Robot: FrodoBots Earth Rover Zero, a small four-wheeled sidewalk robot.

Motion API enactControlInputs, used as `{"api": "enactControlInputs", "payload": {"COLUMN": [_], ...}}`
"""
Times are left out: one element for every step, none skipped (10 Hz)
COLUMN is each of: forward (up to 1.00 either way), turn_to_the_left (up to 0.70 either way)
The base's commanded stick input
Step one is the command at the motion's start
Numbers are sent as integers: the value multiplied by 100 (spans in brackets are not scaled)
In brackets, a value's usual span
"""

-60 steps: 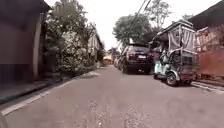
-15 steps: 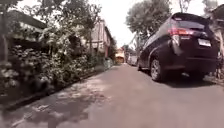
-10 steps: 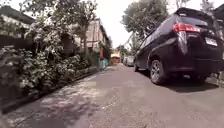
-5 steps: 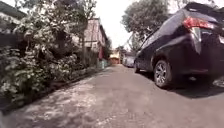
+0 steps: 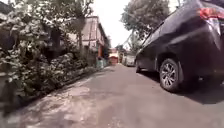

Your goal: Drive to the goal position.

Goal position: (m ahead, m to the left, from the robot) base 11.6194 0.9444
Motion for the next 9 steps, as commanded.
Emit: {"api": "enactControlInputs", "payload": {"forward": [70, 70, 70, 70, 70, 70, 70, 70, 70], "turn_to_the_left": [0, 0, 0, 0, 0, 0, 0, 0, 0]}}
